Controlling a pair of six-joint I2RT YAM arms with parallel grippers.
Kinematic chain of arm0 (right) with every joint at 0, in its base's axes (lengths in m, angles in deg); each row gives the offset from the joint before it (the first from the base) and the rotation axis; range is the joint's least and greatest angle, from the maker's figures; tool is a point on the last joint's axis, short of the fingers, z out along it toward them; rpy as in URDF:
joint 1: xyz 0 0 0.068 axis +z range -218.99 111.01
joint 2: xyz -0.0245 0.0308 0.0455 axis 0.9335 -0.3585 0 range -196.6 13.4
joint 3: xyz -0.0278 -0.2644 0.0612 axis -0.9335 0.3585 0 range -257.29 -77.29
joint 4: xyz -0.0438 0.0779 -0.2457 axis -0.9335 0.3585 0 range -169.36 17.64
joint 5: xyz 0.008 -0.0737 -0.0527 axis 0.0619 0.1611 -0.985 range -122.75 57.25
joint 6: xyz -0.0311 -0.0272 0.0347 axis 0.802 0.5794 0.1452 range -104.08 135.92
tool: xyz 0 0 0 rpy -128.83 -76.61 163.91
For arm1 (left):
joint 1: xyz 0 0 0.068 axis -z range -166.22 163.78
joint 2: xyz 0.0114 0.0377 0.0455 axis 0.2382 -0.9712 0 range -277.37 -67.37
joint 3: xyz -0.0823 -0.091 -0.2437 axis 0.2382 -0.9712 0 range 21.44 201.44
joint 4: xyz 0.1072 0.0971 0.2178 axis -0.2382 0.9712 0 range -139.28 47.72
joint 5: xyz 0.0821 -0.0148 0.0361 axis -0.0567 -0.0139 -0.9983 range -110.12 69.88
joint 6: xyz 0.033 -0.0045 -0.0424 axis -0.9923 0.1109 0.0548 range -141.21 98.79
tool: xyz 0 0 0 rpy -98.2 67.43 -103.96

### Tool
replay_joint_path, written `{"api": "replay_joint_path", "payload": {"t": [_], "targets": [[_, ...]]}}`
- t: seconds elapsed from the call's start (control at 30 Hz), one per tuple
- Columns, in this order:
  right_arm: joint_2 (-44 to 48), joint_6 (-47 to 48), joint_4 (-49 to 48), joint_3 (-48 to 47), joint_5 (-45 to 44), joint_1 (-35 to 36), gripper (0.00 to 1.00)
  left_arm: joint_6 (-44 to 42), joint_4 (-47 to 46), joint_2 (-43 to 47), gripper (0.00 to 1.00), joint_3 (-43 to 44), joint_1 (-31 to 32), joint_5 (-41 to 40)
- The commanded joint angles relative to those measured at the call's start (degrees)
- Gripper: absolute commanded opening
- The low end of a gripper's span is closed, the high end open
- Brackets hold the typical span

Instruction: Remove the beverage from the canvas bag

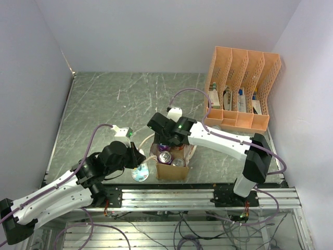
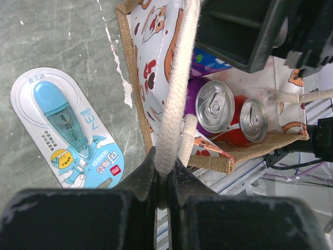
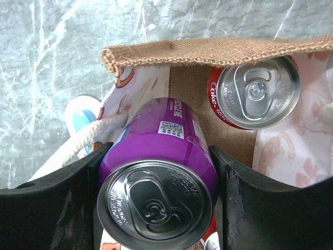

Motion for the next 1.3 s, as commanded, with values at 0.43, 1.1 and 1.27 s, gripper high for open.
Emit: {"api": "replay_joint_path", "payload": {"t": [0.43,1.1,1.27], "targets": [[11.9,12.3,-5.6,2.1,1.3,0.2,0.0,0.0,0.2,0.2,0.07,-0.7,-0.2,0.7],[37.5,33.6,-28.2,17.8,-8.5,0.1,0.0,0.8,-0.5,-1.3,0.07,-0.6,-0.2,0.2],[37.2,38.4,-23.7,14.5,-21.9,0.2,0.0,1.1,-0.2,-0.5,0.07,-0.9,-0.1,-0.3]]}}
